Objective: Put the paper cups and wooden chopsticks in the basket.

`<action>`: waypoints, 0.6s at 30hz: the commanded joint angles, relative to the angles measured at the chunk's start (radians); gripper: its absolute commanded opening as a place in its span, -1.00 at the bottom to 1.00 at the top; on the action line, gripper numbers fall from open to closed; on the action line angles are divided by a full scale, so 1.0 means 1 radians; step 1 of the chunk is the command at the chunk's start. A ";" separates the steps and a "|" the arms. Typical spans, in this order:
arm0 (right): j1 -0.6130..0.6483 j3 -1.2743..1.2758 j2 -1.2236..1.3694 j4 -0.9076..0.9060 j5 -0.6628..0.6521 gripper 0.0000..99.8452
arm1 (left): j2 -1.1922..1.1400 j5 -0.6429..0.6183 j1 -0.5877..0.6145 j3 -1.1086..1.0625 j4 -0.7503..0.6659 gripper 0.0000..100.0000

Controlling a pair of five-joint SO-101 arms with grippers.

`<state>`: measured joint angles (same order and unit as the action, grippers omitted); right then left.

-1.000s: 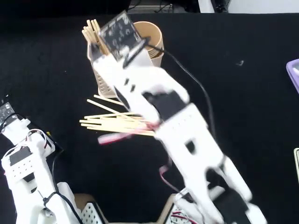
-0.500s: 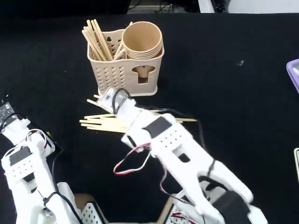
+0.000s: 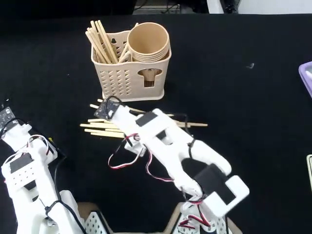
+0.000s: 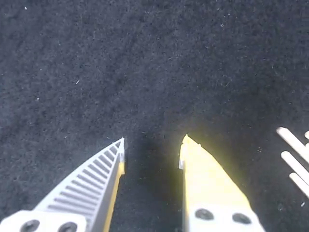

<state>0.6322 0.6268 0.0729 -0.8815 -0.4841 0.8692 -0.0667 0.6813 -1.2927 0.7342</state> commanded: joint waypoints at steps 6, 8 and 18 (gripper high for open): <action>0.015 0.022 -0.148 -0.055 -0.011 -0.98 | 0.014 -0.003 -0.015 0.058 -0.014 -0.62; 0.015 0.044 -0.219 -0.072 -0.012 -0.98 | 0.014 -0.003 -0.015 0.058 -0.014 -0.62; 0.015 0.179 -0.394 -0.017 -0.006 -0.98 | 0.014 -0.003 -0.015 0.058 -0.014 -0.62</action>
<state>0.6352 0.7879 -0.2816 -0.9521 -0.4841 0.8692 -0.0667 0.6813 -1.2927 0.7342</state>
